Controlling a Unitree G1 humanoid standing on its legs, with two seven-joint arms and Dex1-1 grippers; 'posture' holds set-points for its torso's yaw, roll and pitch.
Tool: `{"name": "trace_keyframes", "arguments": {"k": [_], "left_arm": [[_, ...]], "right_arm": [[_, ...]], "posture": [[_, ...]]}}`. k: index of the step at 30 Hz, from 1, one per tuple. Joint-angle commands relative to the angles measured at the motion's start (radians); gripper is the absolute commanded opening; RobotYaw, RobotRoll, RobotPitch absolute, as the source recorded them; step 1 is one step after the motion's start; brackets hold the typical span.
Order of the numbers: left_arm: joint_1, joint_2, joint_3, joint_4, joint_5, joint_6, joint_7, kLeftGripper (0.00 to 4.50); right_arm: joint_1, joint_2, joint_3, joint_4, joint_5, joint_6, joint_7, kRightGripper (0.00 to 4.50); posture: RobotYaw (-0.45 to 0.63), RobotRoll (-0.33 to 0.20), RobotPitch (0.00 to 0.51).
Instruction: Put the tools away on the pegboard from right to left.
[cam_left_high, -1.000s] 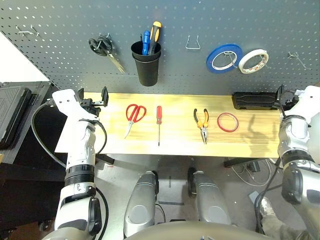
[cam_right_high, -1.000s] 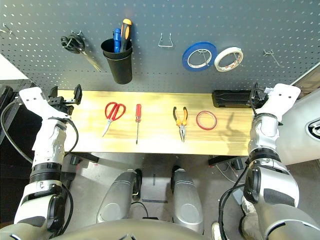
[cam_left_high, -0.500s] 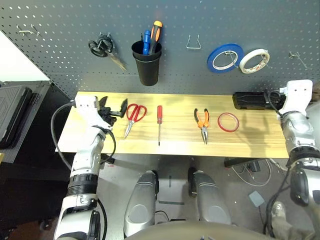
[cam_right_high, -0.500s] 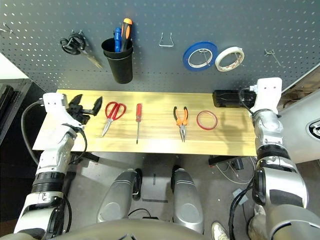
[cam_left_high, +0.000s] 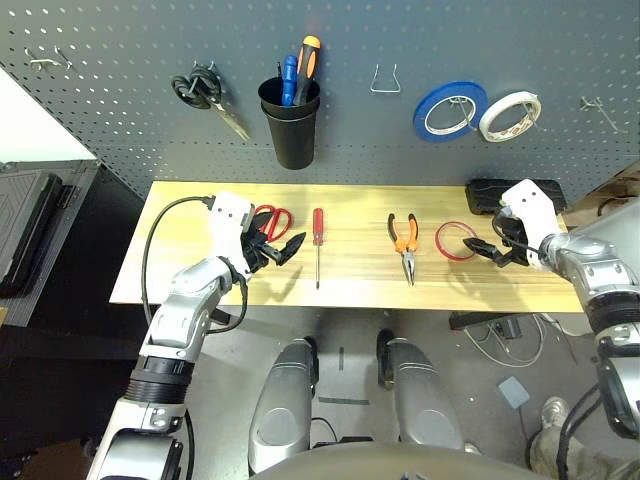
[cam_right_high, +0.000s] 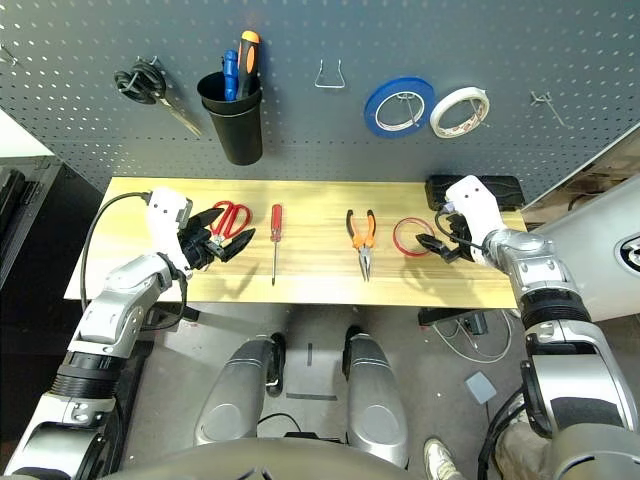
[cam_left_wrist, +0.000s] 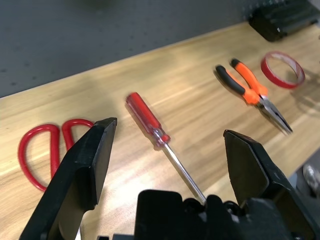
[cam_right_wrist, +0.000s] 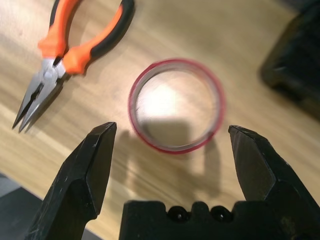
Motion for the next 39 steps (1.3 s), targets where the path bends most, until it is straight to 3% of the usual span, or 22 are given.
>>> {"name": "trace_keyframes", "arguments": {"k": [1, 11, 17, 24, 31, 39], "left_arm": [[0.023, 0.01, -0.019, -0.03, 0.017, 0.022, -0.01, 4.45], [0.043, 0.009, -0.013, -0.081, 0.022, 0.055, 0.003, 4.45], [0.048, 0.006, -0.01, -0.083, 0.023, 0.058, 0.013, 4.5], [0.033, -0.019, -0.016, -0.072, 0.011, 0.035, 0.007, 4.5], [0.038, -0.028, -0.029, -0.129, -0.028, 0.032, -0.051, 4.5], [0.047, -0.009, -0.047, -0.294, -0.064, 0.045, -0.09, 4.5]], "right_arm": [[-0.017, 0.025, 0.051, 0.089, -0.055, -0.007, 0.008, 4.5], [-0.101, 0.107, 0.144, 0.3, -0.18, -0.053, -0.063, 4.5], [-0.11, 0.109, 0.126, 0.331, -0.185, -0.056, -0.101, 2.49], [-0.041, 0.06, 0.064, 0.209, -0.145, -0.166, -0.147, 0.02], [0.109, 0.035, -0.041, -0.048, -0.082, -0.194, -0.208, 0.02], [0.301, 0.057, -0.197, -0.244, -0.036, -0.415, -0.449, 0.02]], "posture": [[0.12, 0.0, 0.302], [0.16, 0.0, 0.319], [0.16, 0.0, 0.314], [0.15, 0.0, 0.297], [0.14, 0.0, 0.284], [0.15, 0.0, 0.269]]}}
